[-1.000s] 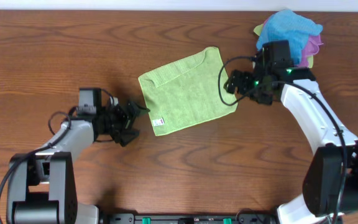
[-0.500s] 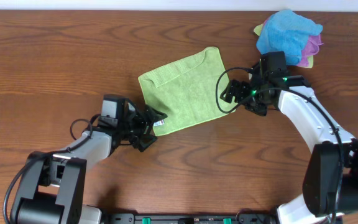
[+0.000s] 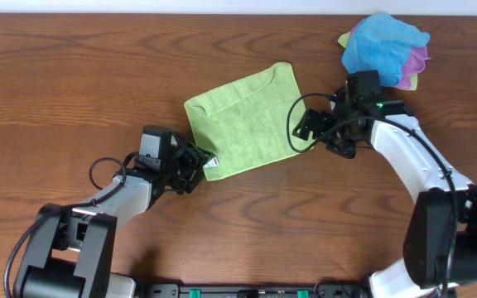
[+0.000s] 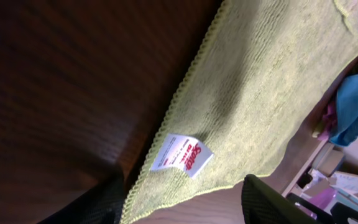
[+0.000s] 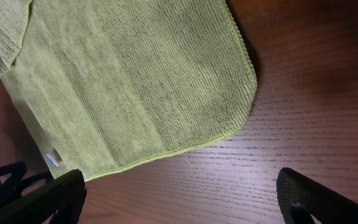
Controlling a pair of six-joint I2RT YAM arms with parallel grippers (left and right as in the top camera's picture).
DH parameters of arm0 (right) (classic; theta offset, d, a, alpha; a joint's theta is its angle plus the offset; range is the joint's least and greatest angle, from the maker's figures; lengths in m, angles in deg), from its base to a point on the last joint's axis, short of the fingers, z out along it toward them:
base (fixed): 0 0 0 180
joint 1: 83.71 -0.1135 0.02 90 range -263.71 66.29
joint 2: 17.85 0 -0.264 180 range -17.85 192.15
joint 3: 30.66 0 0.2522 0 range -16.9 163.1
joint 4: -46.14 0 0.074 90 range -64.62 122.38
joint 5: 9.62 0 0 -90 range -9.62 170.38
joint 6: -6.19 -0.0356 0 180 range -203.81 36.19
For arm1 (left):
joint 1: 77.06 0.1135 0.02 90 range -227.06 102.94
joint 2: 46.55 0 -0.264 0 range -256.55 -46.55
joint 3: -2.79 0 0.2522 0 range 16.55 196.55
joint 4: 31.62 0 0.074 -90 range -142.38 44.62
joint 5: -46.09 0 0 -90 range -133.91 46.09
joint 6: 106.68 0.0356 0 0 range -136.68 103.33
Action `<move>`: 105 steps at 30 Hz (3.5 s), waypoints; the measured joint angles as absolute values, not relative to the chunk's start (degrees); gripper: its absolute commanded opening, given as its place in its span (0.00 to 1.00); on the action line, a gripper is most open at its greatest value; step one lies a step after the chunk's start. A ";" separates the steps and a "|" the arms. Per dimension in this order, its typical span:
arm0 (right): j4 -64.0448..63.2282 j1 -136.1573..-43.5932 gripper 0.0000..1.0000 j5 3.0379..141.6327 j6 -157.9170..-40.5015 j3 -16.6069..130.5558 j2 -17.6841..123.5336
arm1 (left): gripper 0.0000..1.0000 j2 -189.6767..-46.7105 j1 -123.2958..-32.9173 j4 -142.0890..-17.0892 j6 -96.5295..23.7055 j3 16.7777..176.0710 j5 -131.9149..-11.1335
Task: Fold the cloth
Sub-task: 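Move the left gripper to the green cloth's labeled bottom left corner and grasp, then lift both held corners and fold them toward the far edge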
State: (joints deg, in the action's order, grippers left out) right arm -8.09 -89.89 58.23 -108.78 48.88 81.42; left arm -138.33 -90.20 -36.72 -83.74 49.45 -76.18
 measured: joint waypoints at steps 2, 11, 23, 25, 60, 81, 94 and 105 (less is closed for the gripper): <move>-8.11 -89.89 0.98 58.20 -108.78 48.88 81.42 | 0.62 -138.77 -90.86 -35.56 -83.72 49.45 -75.57; -8.11 -89.89 0.98 58.20 -108.78 48.88 81.42 | 0.35 -140.87 -94.36 -32.76 -83.98 50.13 -75.00; -2.19 -89.86 0.99 59.41 -107.67 46.97 81.42 | 0.06 -142.36 -94.53 -33.50 -83.28 49.63 -73.38; 0.17 -89.89 0.99 59.45 -107.62 46.17 81.42 | 0.06 -142.36 -94.47 -33.53 -82.80 49.63 -73.49; 22.71 -91.63 0.01 52.39 -113.57 37.14 88.78 | 0.06 -143.34 -82.16 -31.08 -75.28 49.15 -86.54; 20.39 -93.84 0.01 49.55 -116.52 36.61 64.89 | 0.06 -133.33 -77.66 -31.86 -75.85 62.09 -100.99; 33.00 -93.84 0.01 58.86 -118.81 42.54 67.25 | 0.06 -133.33 -77.20 -31.62 -76.40 66.96 -90.69; 34.49 -93.84 0.01 61.09 -118.90 57.16 82.81 | 0.06 -140.59 -79.41 -25.53 -76.16 75.16 -82.96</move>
